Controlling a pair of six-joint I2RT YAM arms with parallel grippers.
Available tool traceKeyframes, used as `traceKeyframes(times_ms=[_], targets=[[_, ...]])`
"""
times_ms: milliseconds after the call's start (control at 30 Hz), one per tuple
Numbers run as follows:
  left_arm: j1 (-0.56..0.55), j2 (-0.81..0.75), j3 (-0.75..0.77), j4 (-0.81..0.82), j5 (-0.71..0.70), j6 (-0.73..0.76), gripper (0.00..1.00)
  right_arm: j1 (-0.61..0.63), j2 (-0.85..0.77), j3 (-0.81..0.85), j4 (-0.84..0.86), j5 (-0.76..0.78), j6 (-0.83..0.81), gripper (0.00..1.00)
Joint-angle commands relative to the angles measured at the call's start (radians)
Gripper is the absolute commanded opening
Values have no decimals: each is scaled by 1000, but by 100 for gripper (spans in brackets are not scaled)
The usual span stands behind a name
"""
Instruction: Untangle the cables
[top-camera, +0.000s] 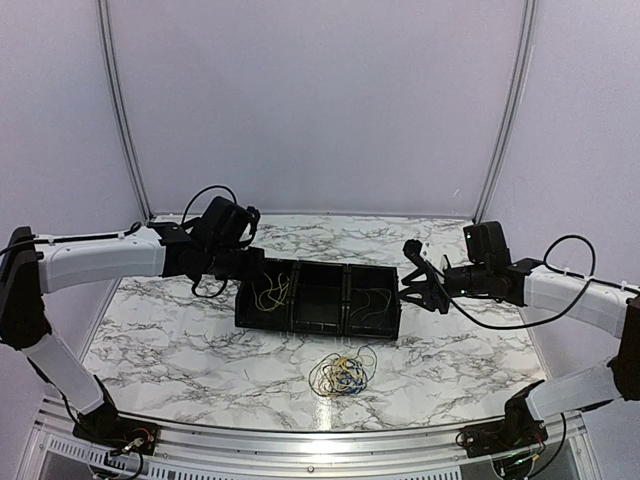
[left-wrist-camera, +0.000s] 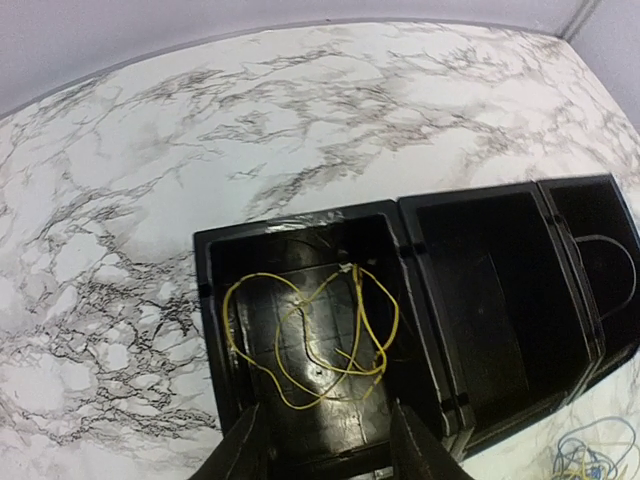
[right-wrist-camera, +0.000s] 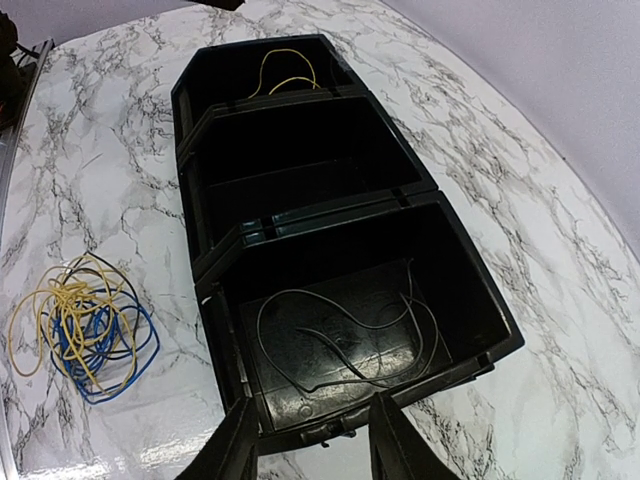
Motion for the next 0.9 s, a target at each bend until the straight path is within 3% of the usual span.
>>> traceKeyframes(times_ms=[0,100,333,867], targets=[[-119,-12,16,37,84,156,44,-10,-7,15,-17,-30,-25,38],[-223,-3,15,87,187,251,45,-11,-5,13,-29,-58,-43,37],[-364,64,-20,211,291,278,46,-11,3,17,-48,-88,-60,37],[-387,295,108,245,411,316,45,-10,5,13,-49,-62,-65,37]])
